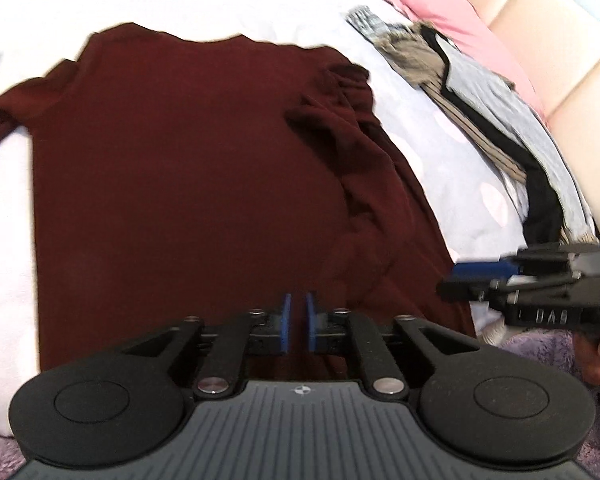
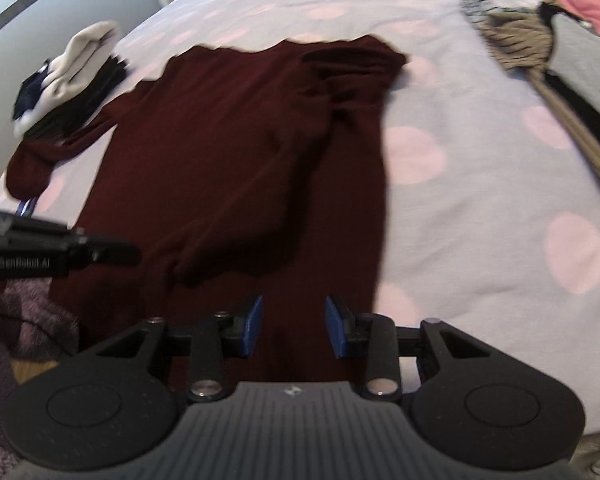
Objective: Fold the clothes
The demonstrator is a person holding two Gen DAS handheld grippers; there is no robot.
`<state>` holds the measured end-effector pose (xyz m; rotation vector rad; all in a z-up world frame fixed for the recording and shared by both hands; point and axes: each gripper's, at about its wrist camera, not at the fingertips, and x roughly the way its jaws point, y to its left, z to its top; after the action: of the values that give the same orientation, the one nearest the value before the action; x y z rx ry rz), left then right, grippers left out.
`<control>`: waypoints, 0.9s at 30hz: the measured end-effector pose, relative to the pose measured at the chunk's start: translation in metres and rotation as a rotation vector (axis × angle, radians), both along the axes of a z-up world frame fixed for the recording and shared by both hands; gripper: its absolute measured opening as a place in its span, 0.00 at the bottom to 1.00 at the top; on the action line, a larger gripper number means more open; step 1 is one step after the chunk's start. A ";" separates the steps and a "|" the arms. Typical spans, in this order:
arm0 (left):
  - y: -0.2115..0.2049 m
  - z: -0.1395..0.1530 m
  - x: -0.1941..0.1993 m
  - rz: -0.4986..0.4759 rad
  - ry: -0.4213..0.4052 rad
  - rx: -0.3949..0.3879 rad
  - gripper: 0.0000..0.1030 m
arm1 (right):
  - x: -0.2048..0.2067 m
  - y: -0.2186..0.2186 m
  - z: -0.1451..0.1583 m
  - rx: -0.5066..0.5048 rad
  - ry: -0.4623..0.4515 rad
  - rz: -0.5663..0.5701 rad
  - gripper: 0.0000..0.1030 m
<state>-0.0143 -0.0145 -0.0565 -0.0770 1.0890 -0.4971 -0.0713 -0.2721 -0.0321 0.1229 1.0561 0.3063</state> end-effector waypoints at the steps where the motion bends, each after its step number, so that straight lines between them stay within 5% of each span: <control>1: 0.002 0.002 -0.002 0.005 -0.005 -0.003 0.14 | 0.000 0.004 -0.002 0.009 0.010 0.017 0.38; 9: -0.003 0.017 -0.013 -0.085 -0.024 -0.107 0.15 | -0.001 0.030 -0.018 -0.019 0.063 0.099 0.06; 12: 0.000 0.025 -0.016 -0.090 -0.051 -0.130 0.26 | -0.005 0.030 0.004 0.030 0.017 0.097 0.05; 17: 0.014 0.033 -0.011 -0.018 -0.081 -0.074 0.26 | -0.014 0.065 0.038 0.030 -0.085 0.196 0.03; 25: 0.068 0.038 -0.003 0.164 -0.094 -0.101 0.26 | -0.020 0.157 0.034 0.013 -0.095 0.460 0.03; 27: 0.078 0.034 -0.003 0.190 -0.085 -0.099 0.26 | -0.021 0.172 0.028 -0.007 -0.087 0.517 0.16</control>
<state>-0.0173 0.0637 -0.0224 -0.2420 0.9632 -0.3789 -0.0927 -0.1001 -0.0043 -0.1734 0.9912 0.7676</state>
